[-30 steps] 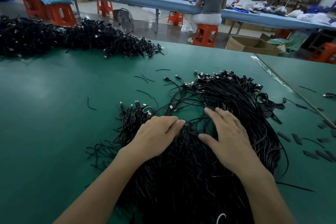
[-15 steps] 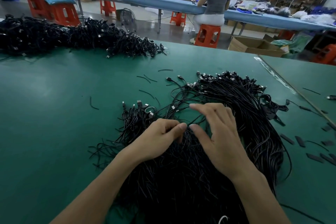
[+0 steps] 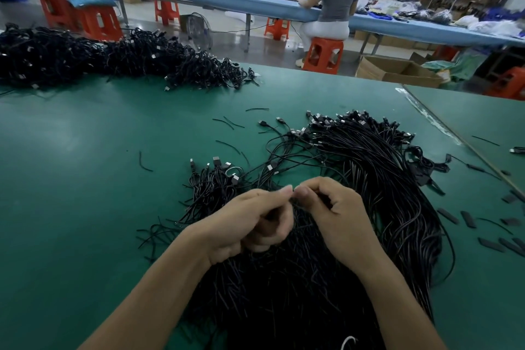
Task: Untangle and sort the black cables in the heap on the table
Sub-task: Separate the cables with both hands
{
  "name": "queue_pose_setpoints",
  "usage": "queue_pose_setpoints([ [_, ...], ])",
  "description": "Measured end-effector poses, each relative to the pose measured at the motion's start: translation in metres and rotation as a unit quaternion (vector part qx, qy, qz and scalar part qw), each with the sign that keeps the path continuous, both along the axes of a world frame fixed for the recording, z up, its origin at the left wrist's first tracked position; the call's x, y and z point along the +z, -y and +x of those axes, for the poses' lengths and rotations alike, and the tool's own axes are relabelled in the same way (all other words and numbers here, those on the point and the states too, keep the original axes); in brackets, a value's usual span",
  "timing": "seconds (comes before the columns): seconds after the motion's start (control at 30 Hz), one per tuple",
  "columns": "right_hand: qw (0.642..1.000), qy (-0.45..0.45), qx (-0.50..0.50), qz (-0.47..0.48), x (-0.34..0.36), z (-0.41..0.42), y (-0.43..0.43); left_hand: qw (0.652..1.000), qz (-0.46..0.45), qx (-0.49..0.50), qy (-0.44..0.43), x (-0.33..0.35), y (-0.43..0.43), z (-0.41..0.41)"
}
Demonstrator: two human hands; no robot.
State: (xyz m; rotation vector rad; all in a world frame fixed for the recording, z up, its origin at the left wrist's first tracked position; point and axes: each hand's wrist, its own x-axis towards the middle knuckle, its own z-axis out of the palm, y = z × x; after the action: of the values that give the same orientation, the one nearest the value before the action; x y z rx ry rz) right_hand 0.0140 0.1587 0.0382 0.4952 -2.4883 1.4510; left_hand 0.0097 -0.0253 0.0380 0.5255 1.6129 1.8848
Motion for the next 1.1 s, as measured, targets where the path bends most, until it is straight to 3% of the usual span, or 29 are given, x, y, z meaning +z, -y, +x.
queue_pose_setpoints([
  [0.17,0.995,0.078,0.046,0.040,-0.003,0.006,0.005,0.970,0.209,0.031,0.117,0.007,-0.007,-0.001],
  [0.27,0.987,0.127,0.060,0.077,-0.004,0.011,0.006,0.937,0.279,0.136,0.159,0.007,-0.010,-0.007],
  [0.37,0.975,0.155,0.096,0.130,-0.003,0.018,0.008,0.915,0.303,0.228,0.138,0.000,-0.013,-0.012],
  [0.43,0.969,0.163,0.111,0.148,0.000,0.022,0.009,0.930,0.239,0.274,0.060,-0.009,-0.015,-0.013],
  [0.53,0.973,0.129,0.103,0.163,0.011,0.025,0.007,0.941,0.044,0.315,-0.113,-0.019,-0.017,-0.009],
  [0.67,0.988,0.064,0.053,0.131,0.025,0.023,0.004,0.930,-0.159,0.214,-0.251,-0.021,-0.017,0.000],
  [0.77,0.996,0.030,0.039,0.073,0.029,0.021,-0.003,0.974,-0.143,0.119,-0.127,-0.012,-0.017,0.007],
  [0.87,1.000,0.015,0.026,-0.007,0.031,0.019,-0.007,0.996,-0.082,0.039,-0.020,-0.003,-0.011,0.011],
  [1.0,0.999,0.028,-0.007,-0.043,0.023,0.015,-0.004,0.995,0.035,-0.017,0.093,0.006,-0.007,0.013],
  [1.1,0.999,0.050,0.004,0.003,0.015,0.016,0.003,0.966,0.209,0.042,0.149,0.009,-0.009,0.009],
])
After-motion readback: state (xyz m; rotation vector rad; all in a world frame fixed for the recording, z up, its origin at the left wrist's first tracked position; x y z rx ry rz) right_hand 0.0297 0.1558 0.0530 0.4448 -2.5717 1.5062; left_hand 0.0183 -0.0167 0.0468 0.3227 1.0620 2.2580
